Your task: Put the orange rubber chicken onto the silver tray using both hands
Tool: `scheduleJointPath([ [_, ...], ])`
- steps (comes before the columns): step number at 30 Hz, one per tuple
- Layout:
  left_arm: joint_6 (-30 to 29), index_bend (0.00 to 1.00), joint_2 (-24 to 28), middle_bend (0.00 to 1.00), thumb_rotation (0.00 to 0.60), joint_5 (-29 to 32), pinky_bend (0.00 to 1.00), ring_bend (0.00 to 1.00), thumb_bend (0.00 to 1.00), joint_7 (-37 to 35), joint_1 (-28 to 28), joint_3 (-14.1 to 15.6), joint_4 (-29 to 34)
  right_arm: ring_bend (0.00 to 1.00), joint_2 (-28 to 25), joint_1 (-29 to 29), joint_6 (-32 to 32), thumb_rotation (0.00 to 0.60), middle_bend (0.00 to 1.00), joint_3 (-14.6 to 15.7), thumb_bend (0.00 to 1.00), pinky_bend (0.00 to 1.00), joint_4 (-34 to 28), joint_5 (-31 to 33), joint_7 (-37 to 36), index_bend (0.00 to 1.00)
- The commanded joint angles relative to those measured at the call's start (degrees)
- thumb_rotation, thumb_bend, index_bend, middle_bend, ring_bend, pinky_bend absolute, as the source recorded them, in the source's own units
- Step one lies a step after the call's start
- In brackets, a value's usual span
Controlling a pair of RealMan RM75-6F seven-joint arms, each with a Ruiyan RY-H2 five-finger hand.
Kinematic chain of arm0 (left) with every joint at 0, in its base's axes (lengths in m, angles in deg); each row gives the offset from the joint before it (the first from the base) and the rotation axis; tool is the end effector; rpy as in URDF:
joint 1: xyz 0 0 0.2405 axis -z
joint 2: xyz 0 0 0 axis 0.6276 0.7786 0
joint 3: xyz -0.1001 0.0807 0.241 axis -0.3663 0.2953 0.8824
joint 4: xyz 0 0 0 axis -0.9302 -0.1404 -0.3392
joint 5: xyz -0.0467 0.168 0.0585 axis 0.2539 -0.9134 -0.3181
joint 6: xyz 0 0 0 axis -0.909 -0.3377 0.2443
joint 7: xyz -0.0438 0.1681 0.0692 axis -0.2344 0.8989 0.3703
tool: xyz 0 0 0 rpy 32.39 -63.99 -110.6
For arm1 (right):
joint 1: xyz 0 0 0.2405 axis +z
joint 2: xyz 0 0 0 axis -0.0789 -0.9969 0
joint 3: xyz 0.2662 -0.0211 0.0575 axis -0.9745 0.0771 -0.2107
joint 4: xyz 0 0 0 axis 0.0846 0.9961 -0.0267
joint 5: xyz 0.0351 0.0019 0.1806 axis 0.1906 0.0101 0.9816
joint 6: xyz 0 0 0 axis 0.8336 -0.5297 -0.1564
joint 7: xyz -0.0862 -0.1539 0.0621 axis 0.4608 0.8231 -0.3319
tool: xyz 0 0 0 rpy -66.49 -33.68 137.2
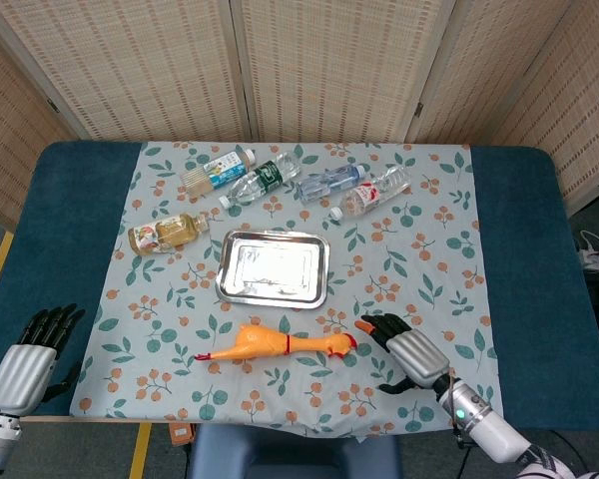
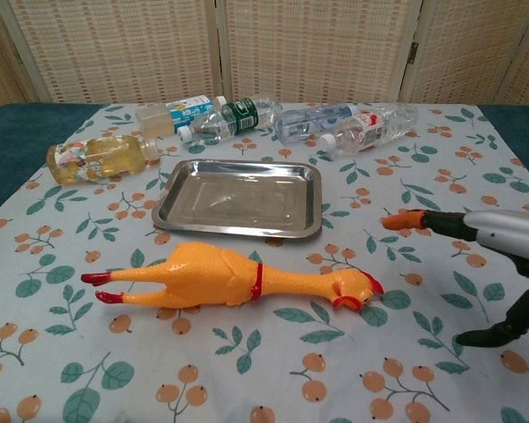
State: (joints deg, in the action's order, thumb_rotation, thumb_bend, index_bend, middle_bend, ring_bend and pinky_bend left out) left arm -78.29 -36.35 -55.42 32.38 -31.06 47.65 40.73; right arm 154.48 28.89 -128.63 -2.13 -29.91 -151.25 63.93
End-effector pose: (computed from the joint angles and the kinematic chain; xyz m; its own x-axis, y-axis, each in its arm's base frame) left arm -0.3061 0.2229 0.1606 0.4757 0.1077 0.8730 0.8758 -0.1505 -0.4586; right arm -0.2151 -0.2621 0.0082 0.3224 -0.5227 0.7892 -0.9151 -0.3855 0.1185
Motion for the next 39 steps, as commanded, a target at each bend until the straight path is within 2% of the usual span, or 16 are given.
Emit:
scheduleJointPath([
  [1,0.8,0.00,0.0,0.00,0.600,0.8,0.05,0.00,0.42,0.5,0.3,-0.2,0.3,0.00,6.7,4.2,3.8,0.600,0.00,-3.2,0.12,0.01,1.4,7.4,7.1,0.09],
  [8,1.4,0.00,0.5,0.00,0.600,0.7,0.05,0.00,0.43,-0.3,0.8,-0.2,0.6,0.00,11.7,7.0,4.9,0.600,0.00,-5.4,0.12,0.01,2.1,14.4,11.9,0.13],
  [14,1.3,0.00,0.9,0.00,0.600,0.4,0.05,0.00,0.44,-1.7,0.9,-0.1,0.3,0.00,14.1,9.1,5.4,0.600,0.00,-5.6,0.16,0.01,1.9,18.1,15.6,0.26],
  [29,1.5,0.00,1.5,0.00,0.600,-0.5,0.05,0.00,0.45,-3.3,1.2,0.5,0.4,0.00,20.1,13.8,3.5,0.600,0.00,-7.2,0.19,0.01,5.4,27.1,23.7,0.28],
  [39,2.6,0.00,1.9,0.00,0.600,0.0,0.06,0.00,0.45,-4.8,1.7,0.6,0.2,0.00,25.0,16.6,1.2,0.600,0.00,-7.2,0.24,0.09,8.4,31.0,28.8,0.35],
])
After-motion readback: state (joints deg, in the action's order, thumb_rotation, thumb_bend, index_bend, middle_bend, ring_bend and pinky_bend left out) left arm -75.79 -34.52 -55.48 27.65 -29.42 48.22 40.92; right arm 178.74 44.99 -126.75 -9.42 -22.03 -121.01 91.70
